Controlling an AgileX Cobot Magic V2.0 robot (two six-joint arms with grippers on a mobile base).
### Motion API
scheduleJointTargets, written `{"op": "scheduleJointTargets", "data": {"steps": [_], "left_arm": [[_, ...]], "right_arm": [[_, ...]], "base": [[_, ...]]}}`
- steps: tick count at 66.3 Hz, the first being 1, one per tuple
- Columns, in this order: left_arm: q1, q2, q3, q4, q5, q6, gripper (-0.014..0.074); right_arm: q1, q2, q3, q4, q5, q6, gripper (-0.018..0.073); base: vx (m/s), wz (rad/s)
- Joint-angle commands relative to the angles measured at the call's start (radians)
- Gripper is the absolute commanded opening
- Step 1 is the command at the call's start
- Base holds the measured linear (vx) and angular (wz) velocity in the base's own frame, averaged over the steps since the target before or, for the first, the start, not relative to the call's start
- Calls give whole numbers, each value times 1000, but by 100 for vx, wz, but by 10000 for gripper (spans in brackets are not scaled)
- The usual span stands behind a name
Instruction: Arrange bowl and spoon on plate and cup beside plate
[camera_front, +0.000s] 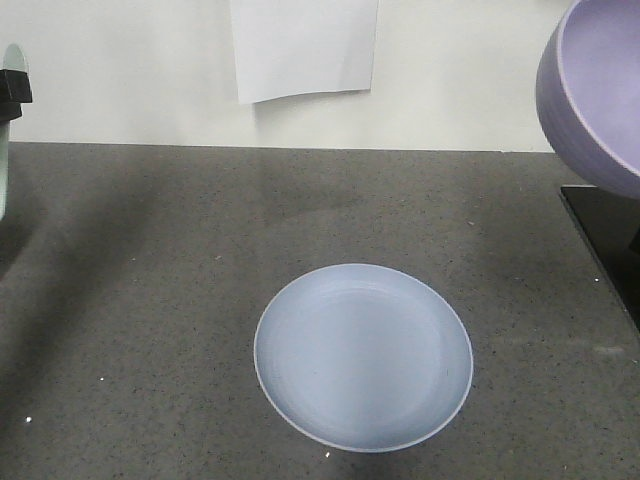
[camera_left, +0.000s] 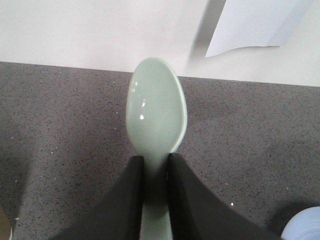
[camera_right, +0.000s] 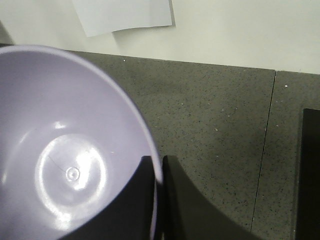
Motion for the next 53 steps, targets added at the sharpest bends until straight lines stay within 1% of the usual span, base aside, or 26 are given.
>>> {"op": "scheduleJointTargets", "data": {"steps": [1, 53], "left_arm": [[-3, -27, -23, -16, -60, -3, -6], [-3, -27, -23, -16, -60, -3, -6]], "right_arm": [[-2, -16, -27, 50, -46, -9, -4], [-2, -16, -27, 50, -46, -9, -4]], "base": [[1, 0], [1, 0]]}}
